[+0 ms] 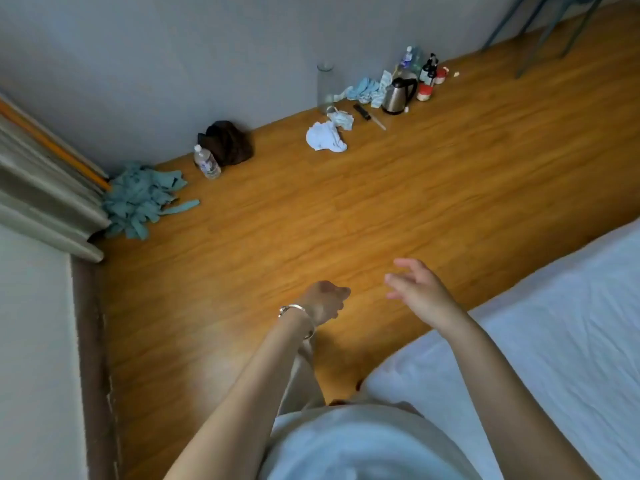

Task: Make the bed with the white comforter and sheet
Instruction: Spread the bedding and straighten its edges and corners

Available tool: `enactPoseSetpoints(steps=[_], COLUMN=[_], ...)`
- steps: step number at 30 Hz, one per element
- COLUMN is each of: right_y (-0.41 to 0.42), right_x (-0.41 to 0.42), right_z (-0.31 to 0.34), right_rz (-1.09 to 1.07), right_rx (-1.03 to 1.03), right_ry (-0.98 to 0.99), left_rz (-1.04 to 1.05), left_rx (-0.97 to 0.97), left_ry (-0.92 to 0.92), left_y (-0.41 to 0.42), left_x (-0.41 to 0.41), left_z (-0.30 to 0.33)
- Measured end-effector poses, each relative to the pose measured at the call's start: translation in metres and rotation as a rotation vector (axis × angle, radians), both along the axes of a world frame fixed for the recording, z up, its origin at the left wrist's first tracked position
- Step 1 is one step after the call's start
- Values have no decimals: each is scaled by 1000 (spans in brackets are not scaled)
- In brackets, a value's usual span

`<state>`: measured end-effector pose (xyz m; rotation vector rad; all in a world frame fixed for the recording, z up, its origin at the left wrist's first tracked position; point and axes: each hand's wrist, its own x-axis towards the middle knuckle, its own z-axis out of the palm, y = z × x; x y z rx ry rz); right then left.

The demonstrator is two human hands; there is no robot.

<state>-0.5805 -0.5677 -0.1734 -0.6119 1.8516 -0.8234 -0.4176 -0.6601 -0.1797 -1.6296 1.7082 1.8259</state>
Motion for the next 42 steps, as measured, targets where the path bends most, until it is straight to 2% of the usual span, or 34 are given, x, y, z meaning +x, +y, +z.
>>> enactPoseSetpoints(steps=[2,7,12,15,20,22,26,30,32,35,38,42], right_y=[-42,-108,-137,-150,-160,-160,-161,-173,-177,-177,-166,-130], right_x=[-12,-72,-176,-265,-441,-500,-614,-754,-827,-929,-1020,-1135], right_z=[-5,-24,-39,-34,-11,0,-3,-11,-7,9,30,38], right_rz=[-109,-458,-747,-757,-750,-789,-978,-1047,-1104,-1223,-1307,-1440], right_rx=[-6,139,160,89,90,80,65,14,1,9,22,11], right_ry=[-86,-228,-218,-218,1,28,28,-89,-116,-91,-60,-35], left_rz=[-96,-90,-343,-463,-605,-655,-698,-709,-778,-979,-1182,-1389], left_rx=[18,-3,31,12,10,22,16,-11,-23,-68,27,40], left_ry=[-30,26,6,24,84,128,164,169,152,152,217,306], left_y=[-56,-148,-190,-203,-216,-221,-251,-296,-311,-300,-254,-199], left_x=[-37,-134,-268,-377,-565,-633,-768,-922,-1012,-1147,-1260,-1392], left_z=[3,7,-16,-27,-22,-13,-14,-26,-23,-3,28,38])
